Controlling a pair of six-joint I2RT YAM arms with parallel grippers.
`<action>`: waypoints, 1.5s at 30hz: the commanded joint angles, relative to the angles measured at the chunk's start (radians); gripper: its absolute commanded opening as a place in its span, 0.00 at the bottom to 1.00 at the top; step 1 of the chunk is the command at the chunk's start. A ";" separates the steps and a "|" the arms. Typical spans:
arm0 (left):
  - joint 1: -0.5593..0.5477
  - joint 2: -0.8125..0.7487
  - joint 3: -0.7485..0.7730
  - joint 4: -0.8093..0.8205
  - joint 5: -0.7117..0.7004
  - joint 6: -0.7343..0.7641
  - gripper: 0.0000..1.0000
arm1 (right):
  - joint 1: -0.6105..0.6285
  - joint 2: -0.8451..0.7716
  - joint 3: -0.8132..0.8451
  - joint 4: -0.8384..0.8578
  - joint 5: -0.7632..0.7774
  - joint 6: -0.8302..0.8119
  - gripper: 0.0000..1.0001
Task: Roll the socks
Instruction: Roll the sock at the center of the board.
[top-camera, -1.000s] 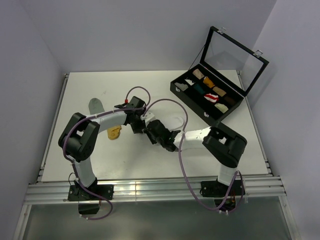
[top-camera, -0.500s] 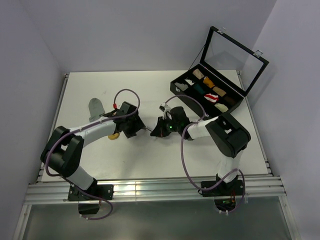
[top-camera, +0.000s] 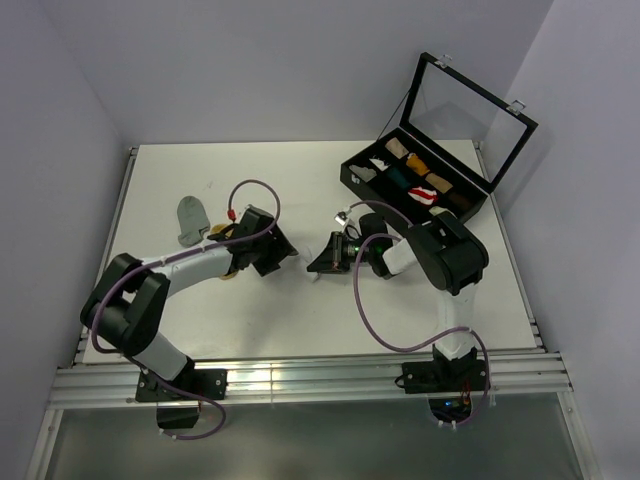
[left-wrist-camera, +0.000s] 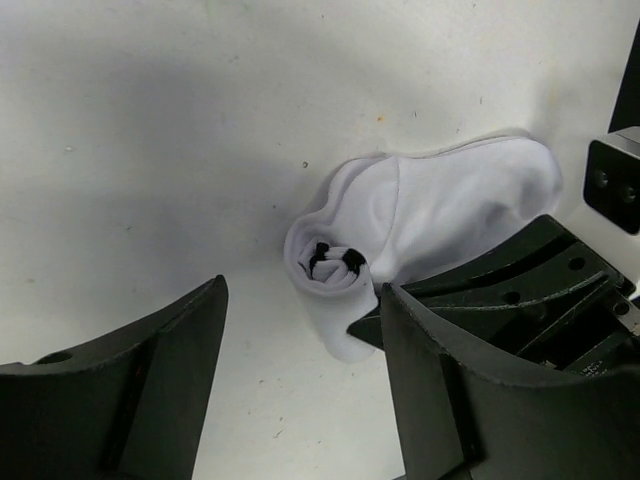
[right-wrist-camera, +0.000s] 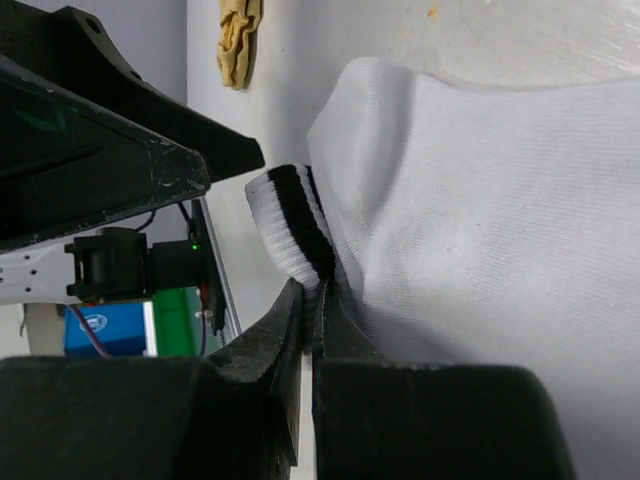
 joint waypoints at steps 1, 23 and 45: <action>-0.014 0.020 -0.003 0.075 0.013 -0.033 0.68 | -0.005 0.080 -0.029 -0.152 0.031 0.013 0.00; -0.050 0.233 0.095 -0.021 0.033 0.009 0.31 | -0.022 0.094 -0.002 -0.217 0.075 0.003 0.00; -0.065 0.308 0.310 -0.287 0.001 0.179 0.01 | 0.326 -0.506 0.011 -0.614 0.998 -0.554 0.58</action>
